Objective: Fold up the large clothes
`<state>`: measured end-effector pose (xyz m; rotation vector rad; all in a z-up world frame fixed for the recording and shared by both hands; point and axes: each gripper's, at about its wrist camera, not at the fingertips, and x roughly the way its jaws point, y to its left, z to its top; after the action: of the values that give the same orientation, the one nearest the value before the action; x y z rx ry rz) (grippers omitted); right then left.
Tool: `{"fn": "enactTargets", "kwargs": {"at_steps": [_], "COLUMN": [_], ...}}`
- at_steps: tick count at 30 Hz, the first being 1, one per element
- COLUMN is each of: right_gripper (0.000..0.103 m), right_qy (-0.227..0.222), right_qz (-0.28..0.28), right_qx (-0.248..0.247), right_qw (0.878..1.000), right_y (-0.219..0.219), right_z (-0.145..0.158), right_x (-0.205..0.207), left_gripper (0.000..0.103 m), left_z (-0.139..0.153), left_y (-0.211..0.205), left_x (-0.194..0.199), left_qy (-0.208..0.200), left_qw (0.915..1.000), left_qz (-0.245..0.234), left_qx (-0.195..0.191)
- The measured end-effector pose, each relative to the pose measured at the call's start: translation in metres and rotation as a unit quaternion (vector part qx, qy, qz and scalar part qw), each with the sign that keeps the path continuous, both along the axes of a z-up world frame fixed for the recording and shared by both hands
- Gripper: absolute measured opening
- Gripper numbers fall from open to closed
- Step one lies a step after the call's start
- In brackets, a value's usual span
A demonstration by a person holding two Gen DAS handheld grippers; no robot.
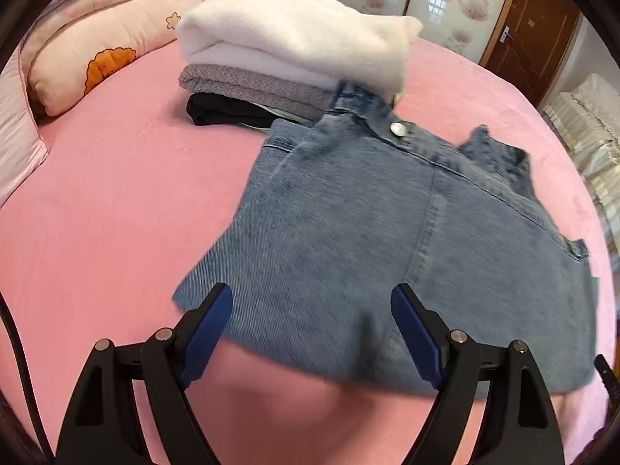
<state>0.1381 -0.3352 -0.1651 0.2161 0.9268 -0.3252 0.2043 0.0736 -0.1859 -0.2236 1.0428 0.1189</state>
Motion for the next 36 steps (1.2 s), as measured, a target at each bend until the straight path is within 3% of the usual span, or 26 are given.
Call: {"fn": "enactTargets", "kwargs": {"at_steps": [4,10,17,21,25,31,33,36], "right_gripper": [0.043,0.044,0.044,0.044,0.044,0.044,0.044,0.044], "right_qy": [-0.008,-0.017,-0.055,-0.067,-0.064,-0.055,-0.054,-0.047], "right_qz": [-0.007,0.018,0.083,0.125,0.153,0.164,0.162,0.157], "right_qx": [0.013,0.016,0.034,0.033,0.029,0.044,0.042,0.042], "right_qw": [1.0,1.0,0.994,0.989,0.986,0.984,0.984,0.986], "right_y": [0.017,0.049,0.102,0.131,0.152,0.168,0.171,0.172], "right_z": [0.027,0.054,0.072,0.07,0.062,0.044,0.037,0.027], "right_x": [-0.021,-0.044,-0.077,-0.089,-0.085,-0.063,-0.055,-0.043], "left_gripper": [0.084,0.085,0.085,0.085,0.085,0.085,0.084,0.084], "left_z": [0.028,0.064,0.07,0.049,0.013,-0.041,-0.063,-0.078], "left_y": [-0.013,-0.027,-0.026,-0.014,0.01,0.042,0.049,0.053], "left_x": [-0.025,-0.067,-0.11,-0.128,-0.126,-0.089,-0.07,-0.048], "left_qy": [-0.002,-0.004,-0.005,-0.011,-0.017,-0.036,-0.036,-0.055], "left_qw": [0.9998,0.9984,0.9898,0.9798,0.9705,0.9555,0.9467,0.9416], "left_qz": [-0.019,-0.05,-0.088,-0.101,-0.072,-0.02,-0.004,0.007], "left_qx": [0.002,-0.027,-0.112,-0.173,-0.23,-0.292,-0.32,-0.332]}}
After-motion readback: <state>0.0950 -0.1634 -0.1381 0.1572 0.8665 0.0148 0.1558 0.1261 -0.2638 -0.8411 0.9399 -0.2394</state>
